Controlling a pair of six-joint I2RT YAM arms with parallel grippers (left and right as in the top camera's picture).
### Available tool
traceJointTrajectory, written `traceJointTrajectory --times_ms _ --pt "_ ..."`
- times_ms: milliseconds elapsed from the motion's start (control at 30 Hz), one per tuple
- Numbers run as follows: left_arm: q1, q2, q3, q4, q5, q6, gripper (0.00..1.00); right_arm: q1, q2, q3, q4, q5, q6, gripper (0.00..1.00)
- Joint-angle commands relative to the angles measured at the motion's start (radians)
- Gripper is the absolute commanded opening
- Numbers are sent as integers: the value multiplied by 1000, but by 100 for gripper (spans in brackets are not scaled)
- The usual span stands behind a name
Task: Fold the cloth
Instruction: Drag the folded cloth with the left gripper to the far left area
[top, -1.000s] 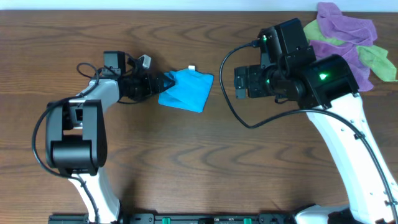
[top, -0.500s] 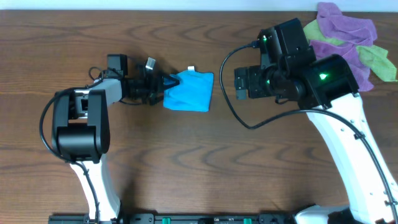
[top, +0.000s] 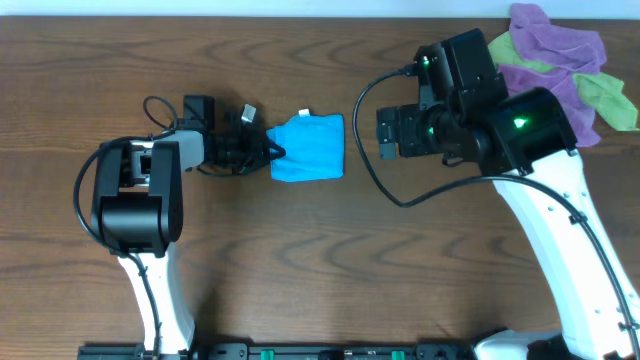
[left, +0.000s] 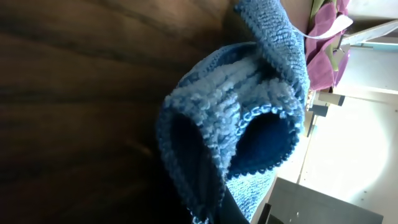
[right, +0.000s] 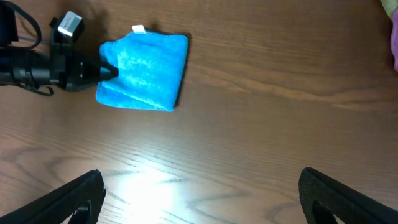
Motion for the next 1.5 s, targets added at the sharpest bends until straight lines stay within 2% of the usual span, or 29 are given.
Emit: traceJointTrajectory --times_ms 0,167,267,333,500,600,667,800,967,1233,1367,1467 --pt "3 55 -14 -20 -122 -4 6 -4 -10 -3 -3 8 -13 99" --pt "43 50 62 -56 -125 13 6 -4 -11 -3 -8 8 -18 99" --pt "82 50 150 -150 -153 49 6 -5 -11 -3 -15 8 -24 99" --pt "104 50 238 -264 -167 127 6 -4 -11 -3 -18 8 -24 99" --pt "108 48 544 -675 -373 399 6 -5 -11 -3 -14 28 -24 99" --pt "102 27 661 -770 -460 443 6 -4 -11 -3 -14 37 -24 99" --pt "102 -8 671 -775 -504 453 6 -4 -11 -3 -14 37 -24 99" --pt "116 -60 671 -756 -682 468 6 -4 -11 -3 -10 37 -24 99" --pt "176 -46 671 -684 -597 474 6 -4 -11 -3 12 37 -24 99" --pt "194 -40 700 -618 -632 475 6 -4 -11 -3 32 37 -22 99" --pt "200 -40 735 -575 -720 475 6 -4 -11 -3 35 37 -20 99" --pt "200 -37 735 -541 -724 475 6 -4 -11 -3 36 37 -20 99"
